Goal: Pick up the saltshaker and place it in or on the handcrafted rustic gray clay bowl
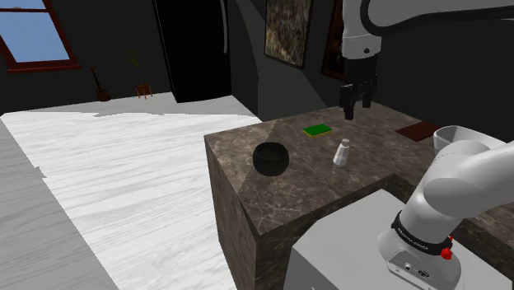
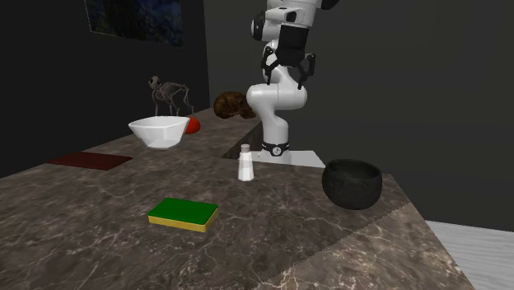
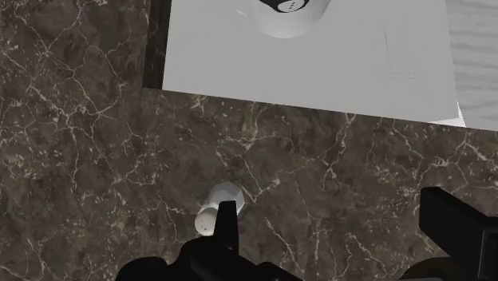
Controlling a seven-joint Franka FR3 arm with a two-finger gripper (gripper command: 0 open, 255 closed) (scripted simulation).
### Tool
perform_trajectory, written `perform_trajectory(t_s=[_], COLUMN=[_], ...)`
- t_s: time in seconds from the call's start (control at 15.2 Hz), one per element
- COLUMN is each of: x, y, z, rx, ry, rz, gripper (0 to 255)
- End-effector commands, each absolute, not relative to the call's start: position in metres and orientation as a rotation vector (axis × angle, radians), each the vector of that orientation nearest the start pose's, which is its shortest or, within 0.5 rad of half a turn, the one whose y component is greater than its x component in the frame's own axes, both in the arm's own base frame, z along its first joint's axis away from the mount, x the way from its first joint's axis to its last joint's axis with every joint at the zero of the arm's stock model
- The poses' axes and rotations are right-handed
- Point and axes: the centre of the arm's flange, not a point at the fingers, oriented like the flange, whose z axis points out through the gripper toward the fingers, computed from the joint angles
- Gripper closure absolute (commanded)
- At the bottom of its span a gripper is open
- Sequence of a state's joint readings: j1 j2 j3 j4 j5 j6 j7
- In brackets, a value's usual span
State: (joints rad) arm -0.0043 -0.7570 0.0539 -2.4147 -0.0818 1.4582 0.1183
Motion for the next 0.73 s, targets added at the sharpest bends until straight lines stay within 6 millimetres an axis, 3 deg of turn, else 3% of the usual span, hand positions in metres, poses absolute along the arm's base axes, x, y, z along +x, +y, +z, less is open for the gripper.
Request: perform_trajectory(t_s=[0.0,0.66], x=[0.298,0.309], y=[0.009,-0.069], z=[0.546,0.444], rx=[-3.257,-3.259], ry=[0.144,0.139], rz=[0.312,0.165], gripper=[0,0])
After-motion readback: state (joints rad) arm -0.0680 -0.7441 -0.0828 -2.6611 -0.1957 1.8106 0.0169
